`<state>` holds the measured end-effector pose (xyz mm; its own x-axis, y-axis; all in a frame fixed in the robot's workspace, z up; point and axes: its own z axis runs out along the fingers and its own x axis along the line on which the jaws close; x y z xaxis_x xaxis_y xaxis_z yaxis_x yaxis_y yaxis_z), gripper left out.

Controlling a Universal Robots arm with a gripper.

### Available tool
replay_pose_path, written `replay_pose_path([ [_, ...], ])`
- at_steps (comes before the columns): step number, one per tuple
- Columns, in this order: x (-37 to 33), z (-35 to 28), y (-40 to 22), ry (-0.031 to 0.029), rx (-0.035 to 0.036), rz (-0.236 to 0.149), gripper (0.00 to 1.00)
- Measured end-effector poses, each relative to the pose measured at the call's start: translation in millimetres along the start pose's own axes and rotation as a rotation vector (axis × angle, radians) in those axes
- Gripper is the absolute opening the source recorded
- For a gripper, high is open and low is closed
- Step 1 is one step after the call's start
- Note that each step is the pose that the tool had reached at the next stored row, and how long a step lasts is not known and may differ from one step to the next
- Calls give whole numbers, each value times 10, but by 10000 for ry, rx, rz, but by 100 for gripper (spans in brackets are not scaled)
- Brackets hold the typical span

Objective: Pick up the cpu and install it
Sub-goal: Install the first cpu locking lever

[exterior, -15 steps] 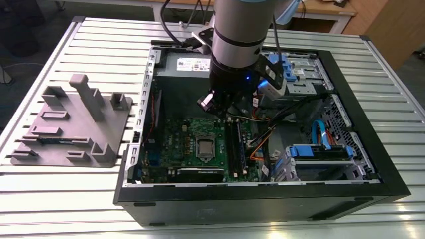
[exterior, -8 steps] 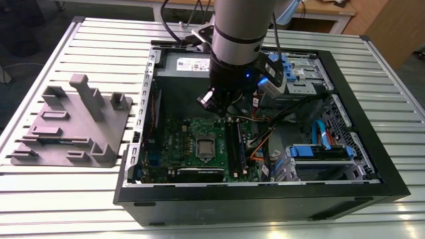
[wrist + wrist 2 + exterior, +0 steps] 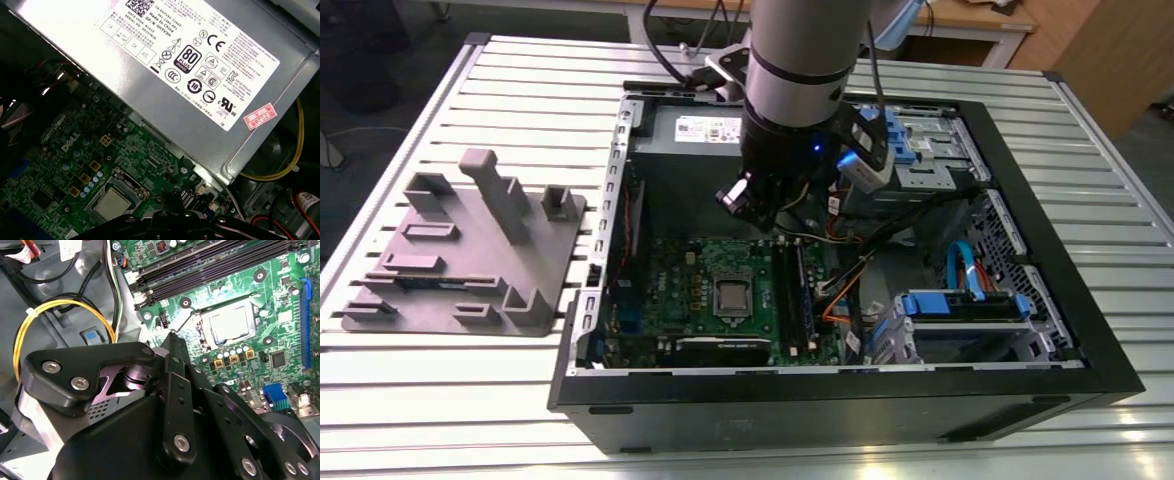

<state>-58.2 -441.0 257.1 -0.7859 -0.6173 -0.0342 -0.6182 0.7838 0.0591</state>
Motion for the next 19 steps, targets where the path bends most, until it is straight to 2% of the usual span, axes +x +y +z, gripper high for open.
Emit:
replay_pose_path([
  [5,-4,18,6,-123,-155,-2,10],
  [10,-4,61,4,-313,-388,-4,10],
  [14,-2,117,1,-365,-454,-5,10],
  [19,0,156,-2,-414,-516,-6,10],
])
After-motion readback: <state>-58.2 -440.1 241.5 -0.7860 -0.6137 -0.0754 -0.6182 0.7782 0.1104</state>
